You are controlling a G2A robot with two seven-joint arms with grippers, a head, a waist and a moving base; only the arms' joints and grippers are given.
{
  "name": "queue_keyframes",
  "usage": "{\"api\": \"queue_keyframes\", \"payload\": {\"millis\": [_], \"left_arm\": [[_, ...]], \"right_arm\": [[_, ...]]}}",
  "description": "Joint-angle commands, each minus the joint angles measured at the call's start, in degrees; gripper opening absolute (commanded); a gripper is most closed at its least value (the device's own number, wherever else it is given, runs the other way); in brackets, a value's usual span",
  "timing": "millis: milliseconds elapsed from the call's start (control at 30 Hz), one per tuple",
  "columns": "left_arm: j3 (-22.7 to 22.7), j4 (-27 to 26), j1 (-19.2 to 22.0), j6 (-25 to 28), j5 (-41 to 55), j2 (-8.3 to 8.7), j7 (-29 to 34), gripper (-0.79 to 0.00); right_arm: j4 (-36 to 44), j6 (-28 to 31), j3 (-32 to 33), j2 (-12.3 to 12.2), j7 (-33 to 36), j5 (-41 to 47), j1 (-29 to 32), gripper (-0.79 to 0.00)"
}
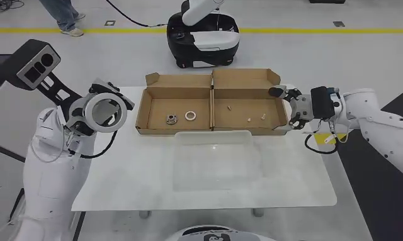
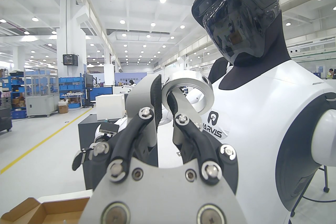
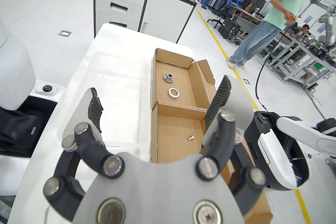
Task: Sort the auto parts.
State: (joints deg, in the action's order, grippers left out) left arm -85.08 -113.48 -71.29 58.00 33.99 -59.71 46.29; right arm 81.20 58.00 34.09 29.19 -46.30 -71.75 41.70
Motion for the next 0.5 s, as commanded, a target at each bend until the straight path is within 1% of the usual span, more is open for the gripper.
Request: {"api": "queue_keyframes", "payload": {"millis": [0, 133, 267, 467], "left_arm": [[0.00, 0.00, 0.00, 0.00, 0.00, 0.00, 0.00, -0.785], [-0.12, -1.26, -0.79, -1.85, -0.61, -0.27, -3.91, -0.785], [0.95, -1.95, -1.79, -1.81, 1.86, -0.76, -9.16, -0.785], [1.27, -2.05, -2.02, -1.77, 1.72, -1.10, -10.92, -0.785]], "right_arm": [[-0.01, 0.00, 0.00, 0.00, 0.00, 0.00, 0.00, 0.000], [-0.01, 0.00, 0.00, 0.00, 0.00, 0.00, 0.00, 0.000], [-0.01, 0.00, 0.00, 0.00, 0.00, 0.00, 0.00, 0.000], [-0.01, 0.00, 0.00, 0.00, 0.00, 0.00, 0.00, 0.000]]}}
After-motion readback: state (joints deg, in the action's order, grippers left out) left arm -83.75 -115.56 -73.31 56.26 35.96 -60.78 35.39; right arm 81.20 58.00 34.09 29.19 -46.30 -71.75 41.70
